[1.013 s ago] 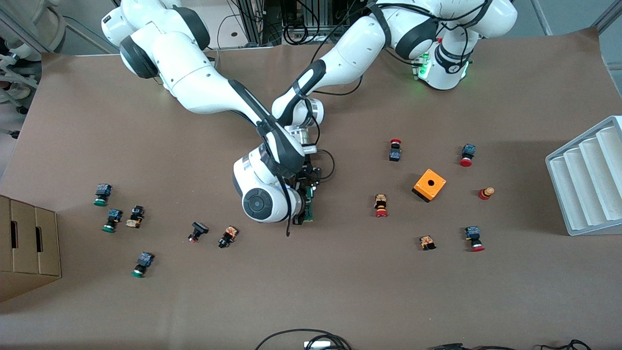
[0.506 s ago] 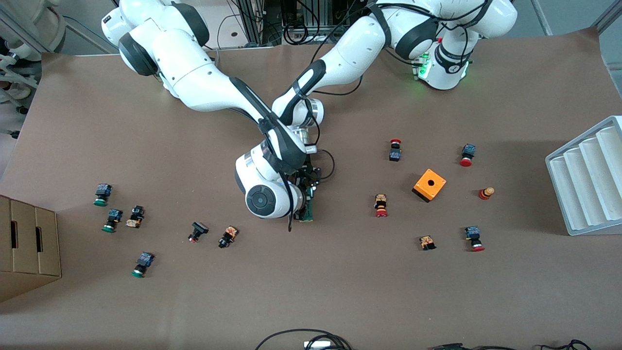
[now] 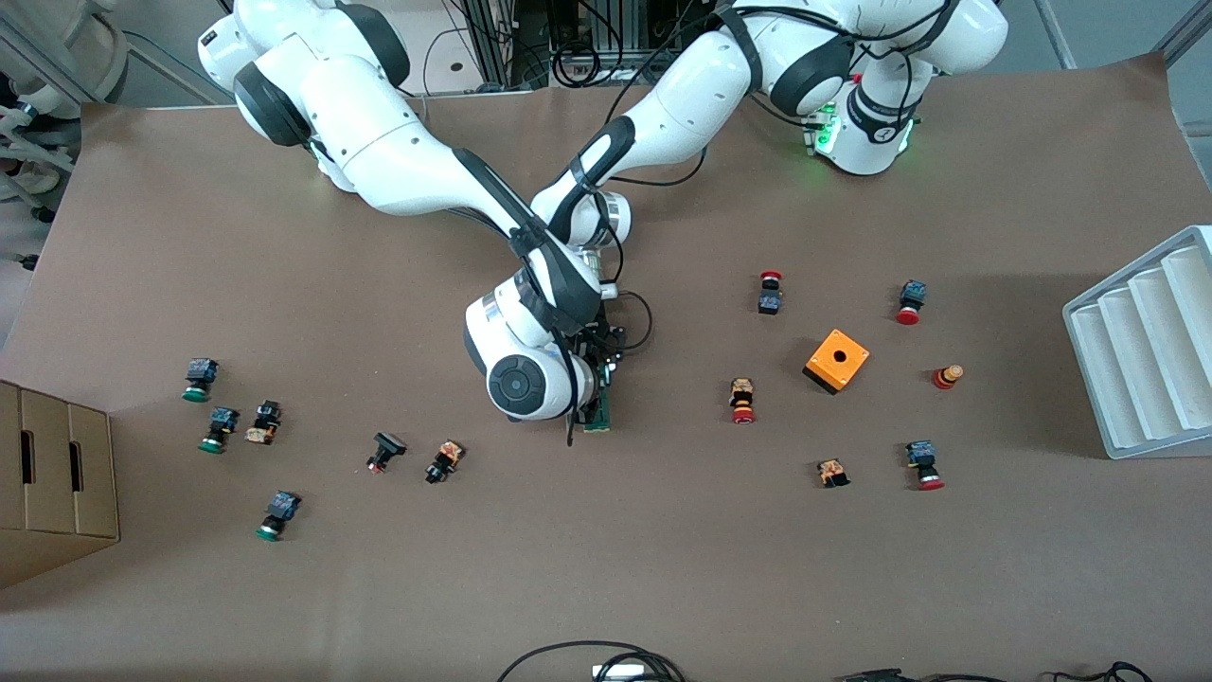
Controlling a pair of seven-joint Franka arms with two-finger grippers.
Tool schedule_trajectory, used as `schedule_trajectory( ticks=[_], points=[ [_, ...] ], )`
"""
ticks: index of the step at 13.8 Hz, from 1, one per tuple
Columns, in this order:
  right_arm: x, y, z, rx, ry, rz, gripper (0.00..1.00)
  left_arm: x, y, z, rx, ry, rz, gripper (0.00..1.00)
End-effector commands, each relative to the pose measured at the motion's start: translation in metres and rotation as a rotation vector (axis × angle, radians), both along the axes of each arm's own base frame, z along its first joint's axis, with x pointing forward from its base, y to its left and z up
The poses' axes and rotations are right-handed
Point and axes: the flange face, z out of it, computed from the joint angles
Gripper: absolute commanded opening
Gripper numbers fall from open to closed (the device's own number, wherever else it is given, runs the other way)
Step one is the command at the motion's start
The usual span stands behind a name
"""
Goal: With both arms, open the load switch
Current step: 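Press the white tab flat onto the switch body with the right gripper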
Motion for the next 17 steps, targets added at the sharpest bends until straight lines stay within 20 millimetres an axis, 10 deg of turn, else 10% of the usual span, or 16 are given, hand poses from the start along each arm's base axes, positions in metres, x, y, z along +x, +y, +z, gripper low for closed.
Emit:
schedule_trajectory(
  ticks=[1,10,14,15,17],
  points=[
    [-0.013,0.001,-0.008,-0.027,-0.005,0.012,0.2,-0.001,-0.006,-0.003,0.005,0.0,-0.012,0.43],
    [-0.013,0.0,-0.018,-0.042,-0.011,0.012,0.21,-0.001,-0.005,-0.003,0.005,-0.001,-0.011,0.43],
    [-0.003,-0.005,0.006,-0.023,-0.023,0.003,0.28,-0.001,-0.006,-0.003,0.009,0.001,-0.013,0.43],
    [0.0,-0.009,0.017,-0.02,-0.015,-0.001,0.47,-0.001,-0.006,-0.003,0.009,0.001,-0.013,0.43],
    [0.011,-0.014,0.05,-0.003,-0.021,0.004,0.55,-0.001,-0.006,-0.003,0.009,0.001,-0.013,0.43]
  ],
)
